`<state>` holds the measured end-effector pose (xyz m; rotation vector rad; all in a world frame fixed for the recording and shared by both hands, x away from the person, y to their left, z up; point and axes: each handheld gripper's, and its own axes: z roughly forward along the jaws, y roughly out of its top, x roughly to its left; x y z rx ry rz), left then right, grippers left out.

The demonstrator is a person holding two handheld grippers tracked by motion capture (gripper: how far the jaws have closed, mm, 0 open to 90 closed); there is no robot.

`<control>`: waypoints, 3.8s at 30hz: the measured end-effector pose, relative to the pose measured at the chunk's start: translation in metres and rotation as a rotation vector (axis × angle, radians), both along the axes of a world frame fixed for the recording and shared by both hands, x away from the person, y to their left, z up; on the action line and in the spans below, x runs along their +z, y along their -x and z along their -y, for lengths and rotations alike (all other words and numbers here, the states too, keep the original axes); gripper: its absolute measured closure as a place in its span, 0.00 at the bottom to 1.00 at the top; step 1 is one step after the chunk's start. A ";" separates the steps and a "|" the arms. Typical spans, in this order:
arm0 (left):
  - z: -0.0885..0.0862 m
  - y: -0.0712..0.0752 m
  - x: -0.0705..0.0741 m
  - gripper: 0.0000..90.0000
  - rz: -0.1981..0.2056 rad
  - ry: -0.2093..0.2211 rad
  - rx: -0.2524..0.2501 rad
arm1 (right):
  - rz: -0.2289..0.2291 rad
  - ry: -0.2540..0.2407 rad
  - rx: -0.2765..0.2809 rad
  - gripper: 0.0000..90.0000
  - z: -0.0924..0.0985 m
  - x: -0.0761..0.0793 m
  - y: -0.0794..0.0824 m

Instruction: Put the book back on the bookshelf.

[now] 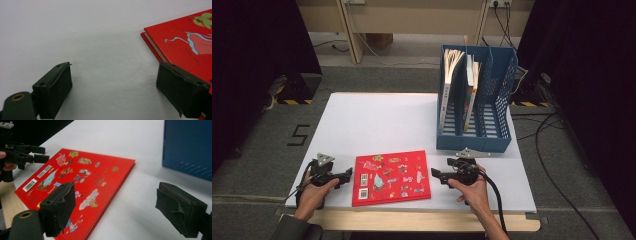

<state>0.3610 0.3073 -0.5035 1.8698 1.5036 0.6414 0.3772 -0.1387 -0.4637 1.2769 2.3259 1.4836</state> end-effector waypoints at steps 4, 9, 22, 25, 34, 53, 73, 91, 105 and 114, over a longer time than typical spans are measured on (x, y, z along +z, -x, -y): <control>0.005 0.004 0.001 0.14 -0.007 0.002 -0.032 | -0.020 0.006 0.013 0.23 -0.004 -0.004 0.001; 0.007 0.006 0.002 0.17 -0.013 -0.002 -0.032 | -0.037 0.033 0.030 0.25 -0.011 -0.010 0.003; 0.019 0.011 0.007 0.45 -0.015 -0.002 -0.067 | -0.060 0.039 0.012 0.29 -0.011 -0.014 0.002; 0.023 0.012 0.007 0.44 -0.015 0.001 -0.076 | -0.063 0.043 0.001 0.30 -0.009 -0.014 0.001; 0.037 0.013 0.007 0.27 -0.040 0.009 -0.166 | -0.070 0.057 -0.035 0.31 -0.002 -0.016 0.000; 0.039 0.017 0.006 0.22 -0.035 -0.005 -0.232 | -0.097 0.082 -0.043 0.30 -0.010 -0.022 0.000; 0.040 0.020 0.006 0.23 -0.034 -0.015 -0.239 | -0.115 0.080 -0.075 0.24 -0.031 -0.029 0.010; 0.044 0.026 0.007 0.26 -0.040 -0.010 -0.217 | -0.206 -0.155 -0.185 0.13 -0.024 -0.031 0.021; 0.073 0.043 0.010 0.78 -0.009 -0.024 -0.168 | 0.022 -0.160 -0.126 0.23 -0.041 0.048 0.006; 0.093 0.040 0.009 0.76 0.022 -0.047 -0.147 | 0.223 -0.015 -0.024 0.37 -0.080 0.112 -0.006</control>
